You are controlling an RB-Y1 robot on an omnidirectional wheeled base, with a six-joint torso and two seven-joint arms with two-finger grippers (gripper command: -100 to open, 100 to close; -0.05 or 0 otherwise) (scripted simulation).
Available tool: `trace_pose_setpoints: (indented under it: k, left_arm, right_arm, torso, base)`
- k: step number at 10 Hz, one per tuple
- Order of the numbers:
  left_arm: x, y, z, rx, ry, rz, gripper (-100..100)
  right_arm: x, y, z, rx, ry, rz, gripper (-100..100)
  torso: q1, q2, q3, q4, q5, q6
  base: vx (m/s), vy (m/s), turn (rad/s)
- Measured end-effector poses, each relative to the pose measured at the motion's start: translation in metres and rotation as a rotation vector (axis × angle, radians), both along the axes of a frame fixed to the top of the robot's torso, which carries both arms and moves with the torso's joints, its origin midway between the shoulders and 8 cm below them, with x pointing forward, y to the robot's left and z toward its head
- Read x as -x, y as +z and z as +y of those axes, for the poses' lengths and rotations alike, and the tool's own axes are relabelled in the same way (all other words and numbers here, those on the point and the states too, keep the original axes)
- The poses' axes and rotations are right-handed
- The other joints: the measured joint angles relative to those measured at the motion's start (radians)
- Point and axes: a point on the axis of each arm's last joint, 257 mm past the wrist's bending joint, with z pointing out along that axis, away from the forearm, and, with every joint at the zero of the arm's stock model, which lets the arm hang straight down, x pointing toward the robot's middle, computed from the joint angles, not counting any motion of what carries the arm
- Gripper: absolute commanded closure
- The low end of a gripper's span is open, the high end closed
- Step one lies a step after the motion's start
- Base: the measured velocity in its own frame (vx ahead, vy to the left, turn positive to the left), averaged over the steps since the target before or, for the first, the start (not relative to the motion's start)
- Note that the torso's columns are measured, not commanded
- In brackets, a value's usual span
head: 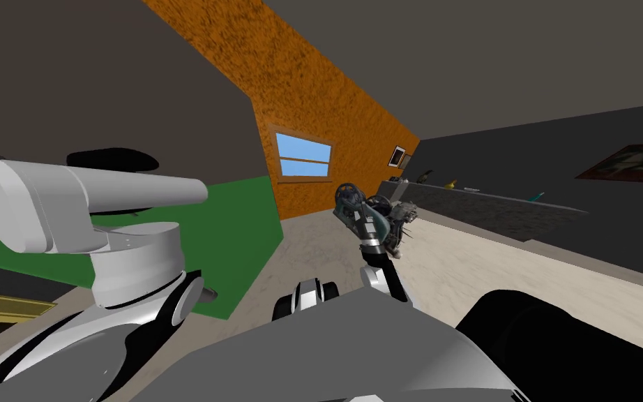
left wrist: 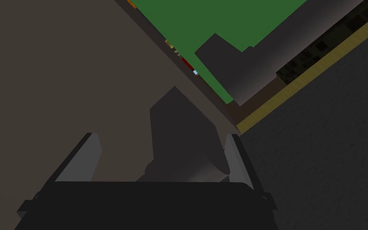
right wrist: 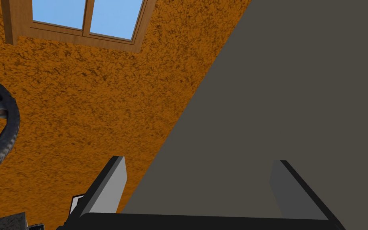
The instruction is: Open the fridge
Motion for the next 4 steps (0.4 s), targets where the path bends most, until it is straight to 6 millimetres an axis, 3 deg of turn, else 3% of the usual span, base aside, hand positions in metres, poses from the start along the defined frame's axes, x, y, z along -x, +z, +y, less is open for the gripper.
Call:
trace_pose_setpoints:
  k: [4]
  left_arm:
    - [-0.0010, -0.0114, 0.0003, 0.025, 0.003, 0.019, 0]
  right_arm:
    - [0.0000, 0.0000, 0.0000, 0.000, 0.000, 0.000, 0]
  torso:
    - [0.011, -0.003, -0.001, -0.004, 0.008, -0.001]
  base:
    - [0.000, 0.000, 0.000]
